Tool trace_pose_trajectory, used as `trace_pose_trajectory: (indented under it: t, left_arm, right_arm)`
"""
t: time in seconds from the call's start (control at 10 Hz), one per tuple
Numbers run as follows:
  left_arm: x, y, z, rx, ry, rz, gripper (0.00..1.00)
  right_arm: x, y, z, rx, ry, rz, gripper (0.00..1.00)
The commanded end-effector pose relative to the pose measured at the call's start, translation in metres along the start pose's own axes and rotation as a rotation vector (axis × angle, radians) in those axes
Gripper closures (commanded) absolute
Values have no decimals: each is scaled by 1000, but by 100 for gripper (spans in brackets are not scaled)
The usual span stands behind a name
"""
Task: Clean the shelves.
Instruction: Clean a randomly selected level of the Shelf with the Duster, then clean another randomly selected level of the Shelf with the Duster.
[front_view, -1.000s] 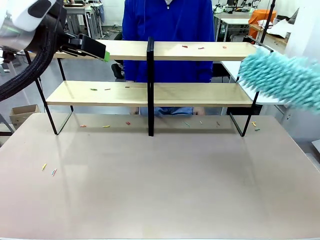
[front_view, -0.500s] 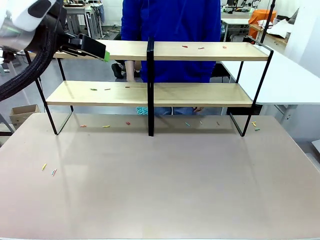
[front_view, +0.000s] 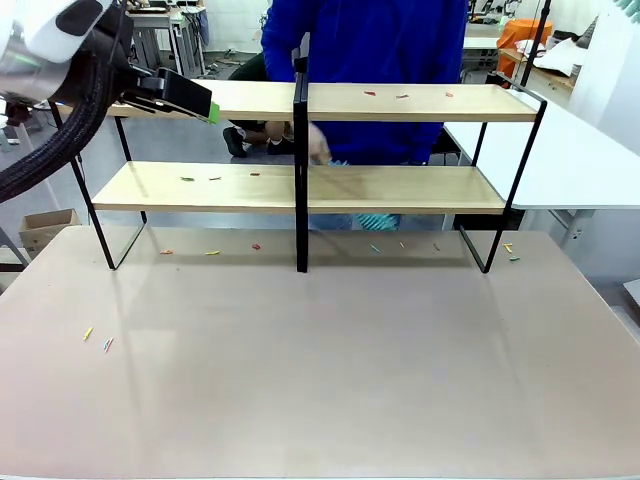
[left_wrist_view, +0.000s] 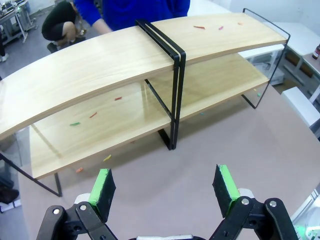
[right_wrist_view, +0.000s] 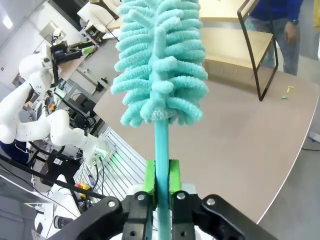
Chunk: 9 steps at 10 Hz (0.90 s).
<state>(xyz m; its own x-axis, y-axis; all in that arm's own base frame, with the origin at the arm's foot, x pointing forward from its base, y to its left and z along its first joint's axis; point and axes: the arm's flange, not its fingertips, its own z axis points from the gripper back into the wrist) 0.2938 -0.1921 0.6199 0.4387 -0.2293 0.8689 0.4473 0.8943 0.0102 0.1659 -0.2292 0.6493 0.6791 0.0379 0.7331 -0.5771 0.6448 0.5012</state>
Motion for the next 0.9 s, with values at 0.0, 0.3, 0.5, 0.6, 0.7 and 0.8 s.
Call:
trace_pose_trajectory:
  t: [0.0,0.3,0.5,0.6,0.7,0.8]
  left_arm:
    - [-1,1,1,1,-3,1,0]
    - [-1,1,1,1,-3,1,0]
    - [-1,1,1,1,-3,1,0]
    - [-1,1,1,1,-3,1,0]
    - [-1,1,1,1,-3,1,0]
    - [-1,1,1,1,-3,1,0]
  right_arm:
    - [2,0,3,2,-12,30,88]
    - [2,0,3,2,-12,30,88]
    - [2,0,3,2,-12,30,88]
    - [2,0,3,2,-12,30,88]
    - [2,0,3,2,-12,30,88]
    - [-2,-2,0,-12,4,1,88]
